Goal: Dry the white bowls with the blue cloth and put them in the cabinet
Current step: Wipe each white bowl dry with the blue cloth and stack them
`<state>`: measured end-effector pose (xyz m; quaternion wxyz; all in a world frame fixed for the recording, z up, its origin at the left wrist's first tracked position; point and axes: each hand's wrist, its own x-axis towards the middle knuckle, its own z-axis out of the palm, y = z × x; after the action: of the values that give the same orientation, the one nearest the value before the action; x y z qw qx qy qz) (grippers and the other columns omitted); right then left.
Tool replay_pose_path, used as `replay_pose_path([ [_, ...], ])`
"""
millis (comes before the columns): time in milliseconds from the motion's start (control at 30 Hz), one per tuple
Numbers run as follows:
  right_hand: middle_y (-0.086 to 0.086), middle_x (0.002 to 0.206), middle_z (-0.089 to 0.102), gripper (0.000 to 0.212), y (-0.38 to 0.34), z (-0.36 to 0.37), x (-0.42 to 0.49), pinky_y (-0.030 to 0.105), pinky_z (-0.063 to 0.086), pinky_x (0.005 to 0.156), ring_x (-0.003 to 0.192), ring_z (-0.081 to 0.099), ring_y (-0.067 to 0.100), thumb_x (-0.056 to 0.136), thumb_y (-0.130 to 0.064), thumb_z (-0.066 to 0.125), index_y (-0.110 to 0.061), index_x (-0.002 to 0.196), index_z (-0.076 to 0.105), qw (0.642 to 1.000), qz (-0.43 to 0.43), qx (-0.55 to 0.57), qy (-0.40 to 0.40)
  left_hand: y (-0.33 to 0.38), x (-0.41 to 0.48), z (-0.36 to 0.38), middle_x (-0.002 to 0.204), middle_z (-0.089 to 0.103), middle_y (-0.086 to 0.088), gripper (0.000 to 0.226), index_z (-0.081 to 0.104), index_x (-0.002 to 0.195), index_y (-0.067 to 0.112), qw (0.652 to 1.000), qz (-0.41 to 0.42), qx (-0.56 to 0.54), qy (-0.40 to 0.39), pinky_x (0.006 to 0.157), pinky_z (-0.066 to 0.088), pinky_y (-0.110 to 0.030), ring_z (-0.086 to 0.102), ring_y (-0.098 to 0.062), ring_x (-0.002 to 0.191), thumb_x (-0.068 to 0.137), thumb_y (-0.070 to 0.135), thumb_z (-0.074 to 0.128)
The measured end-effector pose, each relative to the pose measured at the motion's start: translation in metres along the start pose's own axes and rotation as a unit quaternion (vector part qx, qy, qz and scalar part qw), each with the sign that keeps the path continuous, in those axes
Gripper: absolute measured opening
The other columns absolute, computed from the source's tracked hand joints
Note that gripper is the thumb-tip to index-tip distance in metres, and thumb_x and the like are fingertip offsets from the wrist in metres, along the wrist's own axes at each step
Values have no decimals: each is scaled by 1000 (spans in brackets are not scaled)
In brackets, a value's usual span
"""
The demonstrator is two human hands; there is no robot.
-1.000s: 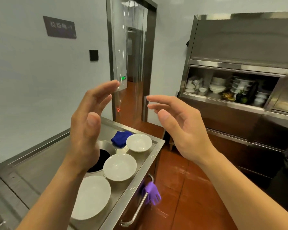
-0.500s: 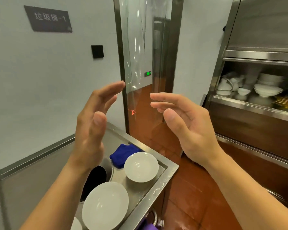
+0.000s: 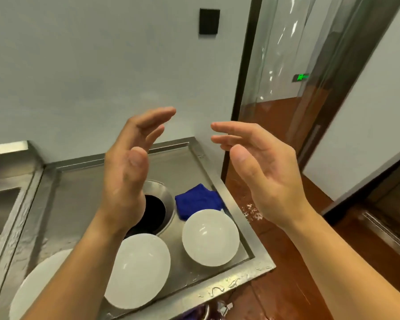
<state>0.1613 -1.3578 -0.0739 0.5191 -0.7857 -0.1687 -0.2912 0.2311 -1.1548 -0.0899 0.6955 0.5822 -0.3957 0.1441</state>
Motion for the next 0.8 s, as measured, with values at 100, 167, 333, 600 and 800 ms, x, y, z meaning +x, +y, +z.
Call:
replay_pose_path([
  [100,-2,130,70,45,45,3,14,34,57,100,122,68,16,97,-39,55,-15,135,62,999,20,-3,-36,-47,2,2,144,63,-2,66,59,137,26,999,-26,17,23,118,40,-47,54,-28,143,97,77,45],
  [167,0,129,70,47,74,4,22,36,57,101,121,68,16,96,-39,56,-14,135,62,998,43,-4,-50,-77,4,6,143,62,-2,66,57,137,24,998,-49,31,26,117,42,-47,56,-27,141,98,76,44],
  [333,1,130,70,46,144,7,35,39,57,101,122,68,16,97,-36,57,-9,135,63,994,86,16,-68,-142,5,21,141,63,-5,65,57,136,21,993,-103,39,40,115,43,-46,59,-28,136,100,73,43],
  [600,3,128,70,42,258,30,41,37,57,100,119,69,16,97,-32,60,-9,133,63,980,153,74,-102,-244,-20,29,136,65,2,45,59,132,23,956,-252,125,84,113,49,-41,63,-18,132,105,55,41],
  [800,1,127,70,39,350,55,34,42,57,99,117,70,15,96,-31,64,-13,130,63,965,196,83,-150,-324,-50,36,125,70,3,32,65,130,12,887,-367,233,156,93,50,-13,66,0,113,106,31,58],
])
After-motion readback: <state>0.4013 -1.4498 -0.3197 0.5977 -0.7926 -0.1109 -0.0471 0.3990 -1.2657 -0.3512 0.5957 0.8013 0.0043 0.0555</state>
